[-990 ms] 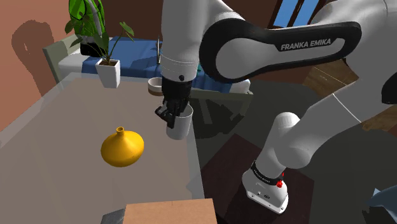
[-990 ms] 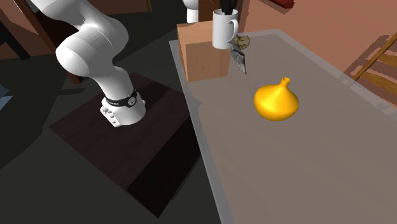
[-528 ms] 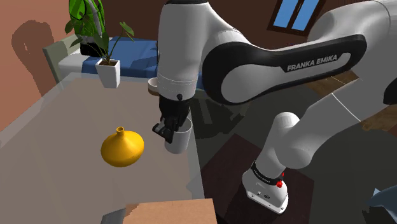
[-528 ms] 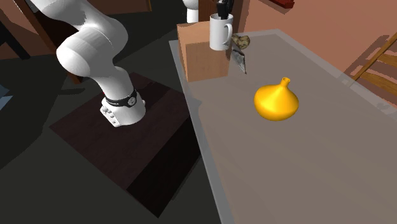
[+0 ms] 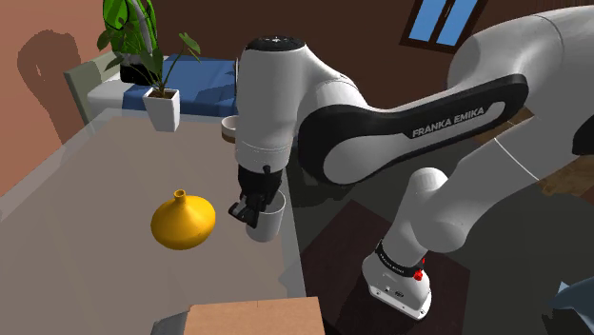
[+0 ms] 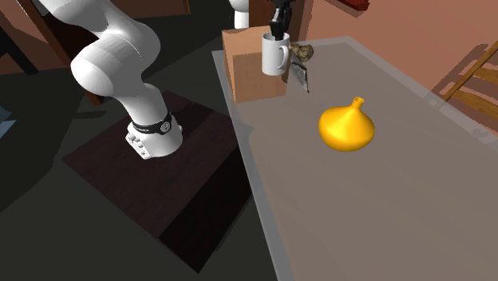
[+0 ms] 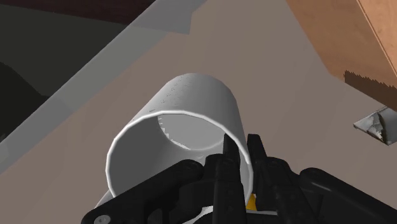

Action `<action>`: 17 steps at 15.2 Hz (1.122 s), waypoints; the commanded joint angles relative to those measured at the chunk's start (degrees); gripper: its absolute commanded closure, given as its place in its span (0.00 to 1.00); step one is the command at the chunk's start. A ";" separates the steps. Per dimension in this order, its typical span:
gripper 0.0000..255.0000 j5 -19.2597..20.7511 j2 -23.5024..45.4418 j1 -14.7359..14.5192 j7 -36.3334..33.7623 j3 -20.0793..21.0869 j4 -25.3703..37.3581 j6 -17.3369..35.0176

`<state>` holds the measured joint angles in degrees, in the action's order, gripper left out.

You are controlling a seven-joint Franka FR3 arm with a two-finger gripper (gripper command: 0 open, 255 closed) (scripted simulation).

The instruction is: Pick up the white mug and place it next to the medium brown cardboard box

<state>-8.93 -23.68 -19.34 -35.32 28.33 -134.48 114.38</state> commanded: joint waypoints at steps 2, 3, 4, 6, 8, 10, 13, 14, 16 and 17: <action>1.00 0.05 0.85 0.05 -0.20 0.50 -1.91 2.76; 1.00 0.06 1.12 0.06 -0.28 0.66 -2.47 3.58; 1.00 0.08 1.41 0.07 -0.36 0.82 -3.03 4.41; 1.00 0.15 2.04 0.12 -0.55 1.16 -4.10 6.08; 1.00 0.25 2.74 0.18 -0.76 1.51 -5.12 7.77; 1.00 0.40 3.50 0.26 -1.01 1.87 -6.10 9.47; 1.00 0.70 4.78 0.42 -1.43 2.43 -7.48 12.06; 1.00 0.83 5.24 0.49 -1.60 2.63 -7.92 12.94; 1.00 1.14 6.22 0.65 -1.95 3.02 -8.76 14.70; 1.00 1.32 6.74 0.73 -2.15 3.22 -9.16 15.58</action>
<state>-7.82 -17.52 -18.72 -37.29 31.34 -143.19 128.93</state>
